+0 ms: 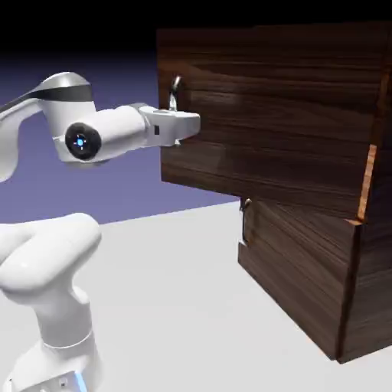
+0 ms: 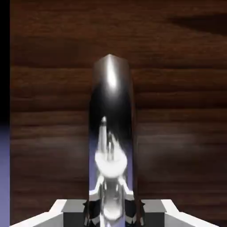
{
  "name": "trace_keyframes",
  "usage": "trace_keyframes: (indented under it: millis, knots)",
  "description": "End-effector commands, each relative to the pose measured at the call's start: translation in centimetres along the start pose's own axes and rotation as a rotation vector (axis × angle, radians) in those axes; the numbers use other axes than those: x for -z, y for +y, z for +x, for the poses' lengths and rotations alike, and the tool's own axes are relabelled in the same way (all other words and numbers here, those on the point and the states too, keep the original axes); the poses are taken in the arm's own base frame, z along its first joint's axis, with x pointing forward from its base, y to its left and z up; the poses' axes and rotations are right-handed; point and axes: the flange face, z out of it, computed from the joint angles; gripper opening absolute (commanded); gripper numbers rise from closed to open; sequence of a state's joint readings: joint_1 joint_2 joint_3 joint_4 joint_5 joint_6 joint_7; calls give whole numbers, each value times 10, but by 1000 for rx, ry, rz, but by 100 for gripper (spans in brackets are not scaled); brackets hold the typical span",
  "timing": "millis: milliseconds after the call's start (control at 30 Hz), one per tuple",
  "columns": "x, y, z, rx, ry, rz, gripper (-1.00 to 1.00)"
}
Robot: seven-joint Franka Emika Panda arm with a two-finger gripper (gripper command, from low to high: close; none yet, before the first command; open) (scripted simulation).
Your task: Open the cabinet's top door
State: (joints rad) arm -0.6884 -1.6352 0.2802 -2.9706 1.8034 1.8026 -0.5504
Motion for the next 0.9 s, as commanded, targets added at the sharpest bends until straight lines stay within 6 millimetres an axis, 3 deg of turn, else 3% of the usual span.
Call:
trace_keyframes:
  millis: [0,467,867]
  knots:
    - [7,2,2,0,-10,10,-100]
    - [99,34,34,0,-174,174,-100]
    - [192,92,92,0,-372,371,-100]
